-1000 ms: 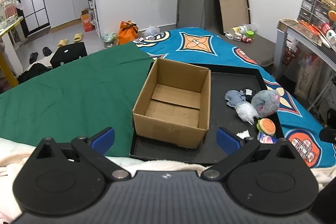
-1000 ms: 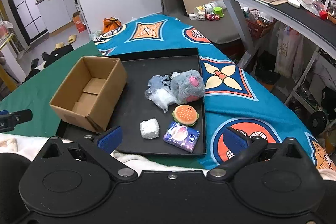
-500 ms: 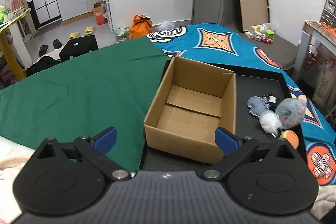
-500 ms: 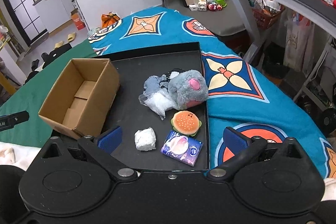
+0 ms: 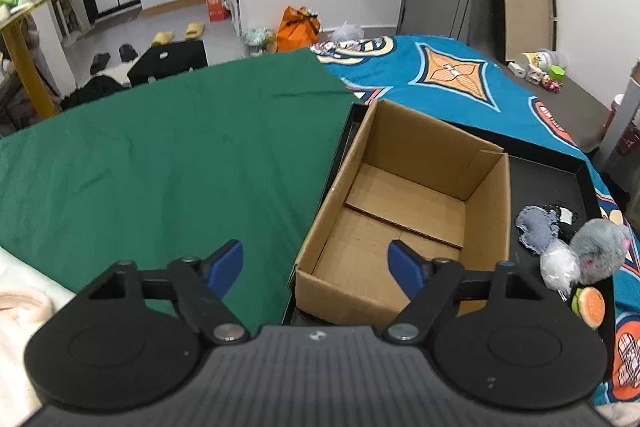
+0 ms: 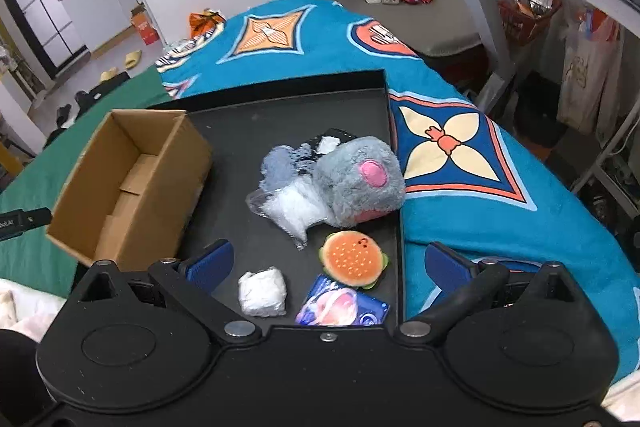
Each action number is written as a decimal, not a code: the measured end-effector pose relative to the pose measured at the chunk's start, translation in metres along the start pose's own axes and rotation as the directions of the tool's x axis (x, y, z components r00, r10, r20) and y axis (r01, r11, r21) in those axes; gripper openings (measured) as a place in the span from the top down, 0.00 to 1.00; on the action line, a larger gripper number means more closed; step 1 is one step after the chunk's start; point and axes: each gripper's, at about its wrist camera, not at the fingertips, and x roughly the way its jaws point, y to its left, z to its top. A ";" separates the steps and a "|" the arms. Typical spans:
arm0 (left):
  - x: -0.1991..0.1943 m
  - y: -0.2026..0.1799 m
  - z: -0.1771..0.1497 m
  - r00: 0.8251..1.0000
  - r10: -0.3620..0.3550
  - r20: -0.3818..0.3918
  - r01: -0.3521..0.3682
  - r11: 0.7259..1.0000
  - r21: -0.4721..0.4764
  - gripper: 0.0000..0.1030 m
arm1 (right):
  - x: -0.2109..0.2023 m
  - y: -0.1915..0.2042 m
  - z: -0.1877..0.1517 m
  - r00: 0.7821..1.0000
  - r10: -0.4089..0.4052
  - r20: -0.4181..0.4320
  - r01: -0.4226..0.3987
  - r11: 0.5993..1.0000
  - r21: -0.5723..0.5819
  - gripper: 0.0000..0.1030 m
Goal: Organize soft objects
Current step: 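Reach the right gripper to the grey plush mouse and grasp it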
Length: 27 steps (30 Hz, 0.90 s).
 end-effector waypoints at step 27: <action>0.078 -0.012 0.019 0.972 0.131 -0.197 -0.146 0.987 -0.064 0.75 | 0.104 -0.016 0.040 1.000 -0.029 -0.010 0.029 0.998 -0.052 0.01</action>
